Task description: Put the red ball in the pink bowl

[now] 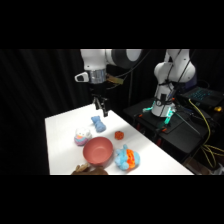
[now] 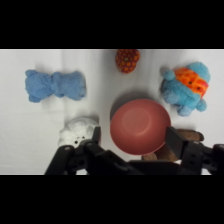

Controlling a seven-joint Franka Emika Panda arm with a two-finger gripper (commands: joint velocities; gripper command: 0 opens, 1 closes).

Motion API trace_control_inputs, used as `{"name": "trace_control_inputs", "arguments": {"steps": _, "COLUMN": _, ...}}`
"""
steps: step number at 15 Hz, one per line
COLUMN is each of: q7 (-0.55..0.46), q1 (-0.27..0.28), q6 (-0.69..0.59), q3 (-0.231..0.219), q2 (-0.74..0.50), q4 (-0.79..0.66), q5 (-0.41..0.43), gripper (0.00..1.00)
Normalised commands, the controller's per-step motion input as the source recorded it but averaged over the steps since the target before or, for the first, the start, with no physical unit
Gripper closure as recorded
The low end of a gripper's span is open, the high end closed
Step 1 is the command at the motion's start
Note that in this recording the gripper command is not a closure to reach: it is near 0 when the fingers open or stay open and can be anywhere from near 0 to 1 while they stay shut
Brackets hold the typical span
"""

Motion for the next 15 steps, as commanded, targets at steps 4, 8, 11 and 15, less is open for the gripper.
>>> {"name": "trace_control_inputs", "arguments": {"steps": 4, "q7": -0.03, "q1": 0.016, "q6": 0.02, "q3": -0.007, "q2": -0.02, "q4": -0.01, "q5": -0.016, "gripper": 0.0}}
{"name": "trace_control_inputs", "arguments": {"steps": 8, "q7": -0.05, "q1": 0.02, "q6": 0.09, "q3": -0.003, "q2": -0.09, "q4": -0.07, "q5": -0.013, "gripper": 0.0}}
{"name": "trace_control_inputs", "arguments": {"steps": 11, "q7": -0.02, "q1": 0.011, "q6": 0.21, "q3": -0.009, "q2": -0.15, "q4": -0.26, "q5": 0.047, "gripper": 0.0}}
{"name": "trace_control_inputs", "arguments": {"steps": 15, "q7": 0.01, "q1": -0.002, "q6": 0.27, "q3": -0.016, "q2": -0.24, "q4": -0.41, "q5": 0.115, "gripper": 0.0}}
